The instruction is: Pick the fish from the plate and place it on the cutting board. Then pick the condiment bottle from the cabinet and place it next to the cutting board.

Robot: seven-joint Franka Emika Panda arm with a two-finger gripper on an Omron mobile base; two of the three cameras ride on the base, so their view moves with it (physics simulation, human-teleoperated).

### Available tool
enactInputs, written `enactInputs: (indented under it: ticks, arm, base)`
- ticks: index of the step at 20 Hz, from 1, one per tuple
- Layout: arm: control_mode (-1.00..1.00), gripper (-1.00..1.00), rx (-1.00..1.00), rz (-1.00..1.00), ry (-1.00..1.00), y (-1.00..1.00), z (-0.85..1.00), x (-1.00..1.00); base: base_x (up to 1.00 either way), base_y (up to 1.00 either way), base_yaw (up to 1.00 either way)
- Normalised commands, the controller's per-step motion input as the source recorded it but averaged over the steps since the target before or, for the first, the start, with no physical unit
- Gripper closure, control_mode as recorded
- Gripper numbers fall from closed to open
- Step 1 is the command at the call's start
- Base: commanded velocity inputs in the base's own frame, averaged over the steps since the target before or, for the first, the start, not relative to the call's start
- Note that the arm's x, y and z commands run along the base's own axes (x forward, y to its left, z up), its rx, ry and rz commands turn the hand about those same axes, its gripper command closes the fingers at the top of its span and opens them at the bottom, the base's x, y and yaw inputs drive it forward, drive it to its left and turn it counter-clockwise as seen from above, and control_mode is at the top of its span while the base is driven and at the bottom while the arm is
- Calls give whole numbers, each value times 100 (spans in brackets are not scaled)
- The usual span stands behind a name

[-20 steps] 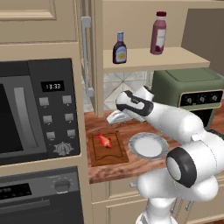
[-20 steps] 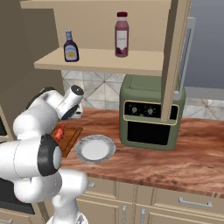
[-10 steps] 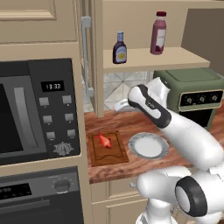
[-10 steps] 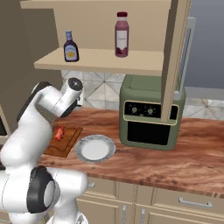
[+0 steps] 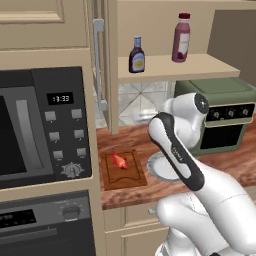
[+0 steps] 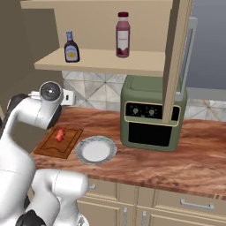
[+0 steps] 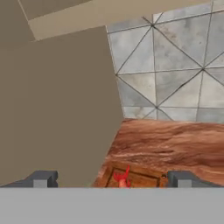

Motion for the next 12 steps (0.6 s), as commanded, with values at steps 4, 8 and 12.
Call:
enactInputs:
  ticks: [4, 8, 12]
  arm:
    - [-100, -100, 4, -21, -10, -23, 84, -29]
    - [-100, -100, 14, -21, -7, -40, 89, -27]
    - [-100, -100, 22, -21, -9, -50, 87, -28]
  base:
    - [0, 0, 0]
    - [0, 0, 0]
    - [0, 0, 0]
